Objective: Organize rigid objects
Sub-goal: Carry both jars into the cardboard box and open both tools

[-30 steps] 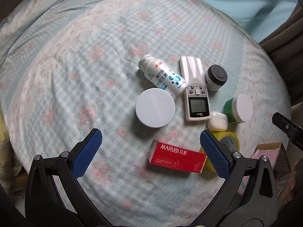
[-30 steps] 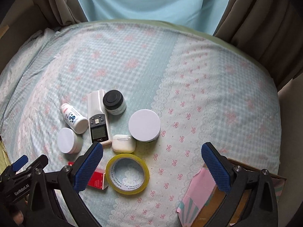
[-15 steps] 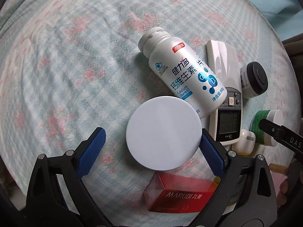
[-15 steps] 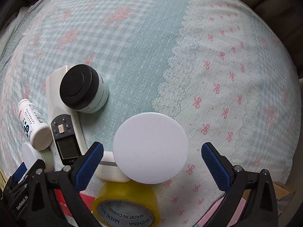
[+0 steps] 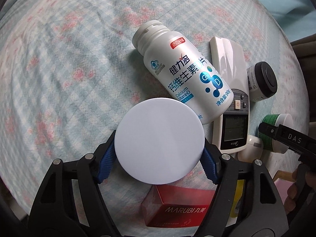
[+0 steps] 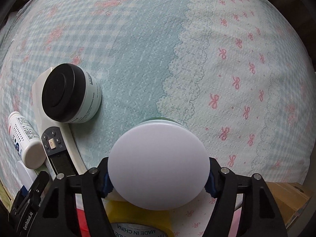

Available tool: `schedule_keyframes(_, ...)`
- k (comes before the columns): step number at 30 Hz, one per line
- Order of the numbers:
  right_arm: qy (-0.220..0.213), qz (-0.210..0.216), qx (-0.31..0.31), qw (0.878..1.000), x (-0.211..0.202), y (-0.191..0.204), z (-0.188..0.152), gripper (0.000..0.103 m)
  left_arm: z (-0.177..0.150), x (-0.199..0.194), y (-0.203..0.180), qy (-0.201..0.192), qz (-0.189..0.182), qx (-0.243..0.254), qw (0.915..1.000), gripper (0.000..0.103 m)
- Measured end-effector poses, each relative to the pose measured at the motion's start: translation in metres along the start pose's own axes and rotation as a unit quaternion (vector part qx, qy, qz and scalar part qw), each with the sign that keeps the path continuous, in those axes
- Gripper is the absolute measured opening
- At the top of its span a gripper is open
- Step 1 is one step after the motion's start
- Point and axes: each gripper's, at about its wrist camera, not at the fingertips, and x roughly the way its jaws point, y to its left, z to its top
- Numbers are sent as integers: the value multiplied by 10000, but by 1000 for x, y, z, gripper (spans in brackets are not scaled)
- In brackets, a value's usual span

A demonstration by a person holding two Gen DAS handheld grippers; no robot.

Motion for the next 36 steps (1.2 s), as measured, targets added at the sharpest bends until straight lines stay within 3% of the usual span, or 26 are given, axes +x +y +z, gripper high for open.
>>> schedule_keyframes(11, -306, 135, 96, 9994, -53, -7, -16, 66, -3, -33, 14, -235, -121, -82, 9996, 71)
schedule_keyframes(21, -819, 394, 196, 9957, -138, -17, -57, 66, -21, -117, -2, -877, -307, 312, 9952, 70)
schedule_keyframes(29, -1407, 682, 404, 9869, -185, -44, -100, 66, -53, -203, -30, -1442, -466, 950, 9839, 70)
schedule_keyframes(36, -1946, 790, 579, 9760, -249, -102, -155, 66, -104, -288, -92, -1830, -754, 1756, 9644, 70)
